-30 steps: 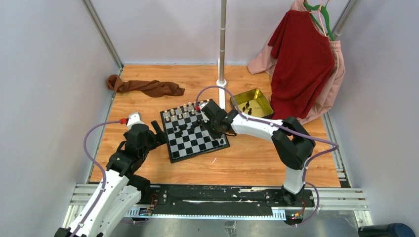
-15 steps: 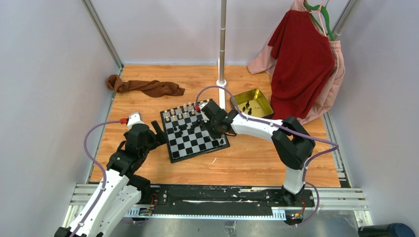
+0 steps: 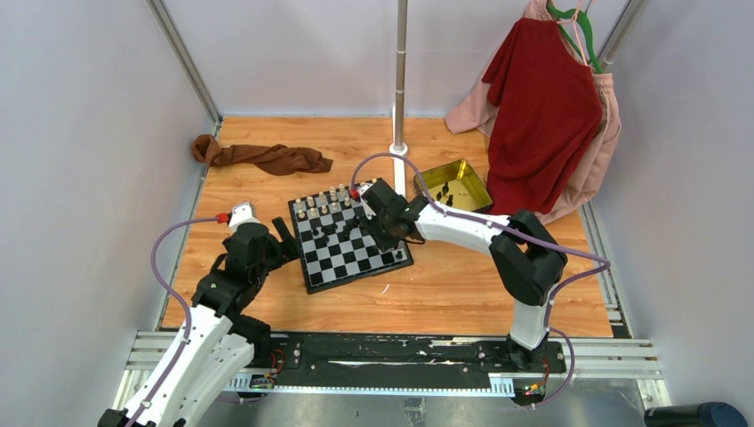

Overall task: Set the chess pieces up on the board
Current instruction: Place the chess piece on the chessboard, then pick up the chess piece from the chessboard.

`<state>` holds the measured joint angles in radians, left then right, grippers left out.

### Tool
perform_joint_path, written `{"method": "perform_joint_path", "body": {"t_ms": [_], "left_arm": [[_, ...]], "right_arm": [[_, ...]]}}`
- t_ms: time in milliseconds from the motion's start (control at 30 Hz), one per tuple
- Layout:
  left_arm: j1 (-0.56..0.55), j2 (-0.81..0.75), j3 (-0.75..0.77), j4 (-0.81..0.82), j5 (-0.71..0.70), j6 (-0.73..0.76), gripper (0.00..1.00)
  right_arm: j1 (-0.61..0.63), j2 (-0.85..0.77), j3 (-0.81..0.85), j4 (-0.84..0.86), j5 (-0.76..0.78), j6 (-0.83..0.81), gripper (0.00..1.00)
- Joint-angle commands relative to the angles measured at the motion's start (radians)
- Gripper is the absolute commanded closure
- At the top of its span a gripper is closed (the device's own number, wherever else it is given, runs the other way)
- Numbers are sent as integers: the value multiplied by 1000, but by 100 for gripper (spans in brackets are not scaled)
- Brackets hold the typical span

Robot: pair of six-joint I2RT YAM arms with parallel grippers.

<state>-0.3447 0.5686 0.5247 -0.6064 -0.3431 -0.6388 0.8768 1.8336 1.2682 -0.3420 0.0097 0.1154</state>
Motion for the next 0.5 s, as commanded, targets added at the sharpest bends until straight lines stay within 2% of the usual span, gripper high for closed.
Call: {"method": "perform_joint_path", "body": {"t_ms": [0, 233, 467], "left_arm": [[-8, 0, -13, 14, 1, 5, 0], [-8, -1, -14, 13, 2, 5, 0], [-8, -3, -15, 17, 9, 6, 0]], "right_arm": [[8, 1, 63, -50, 10, -10, 63], [3, 48, 171, -86, 15, -49, 56], [-16, 146, 286, -105, 6, -96, 56]]}}
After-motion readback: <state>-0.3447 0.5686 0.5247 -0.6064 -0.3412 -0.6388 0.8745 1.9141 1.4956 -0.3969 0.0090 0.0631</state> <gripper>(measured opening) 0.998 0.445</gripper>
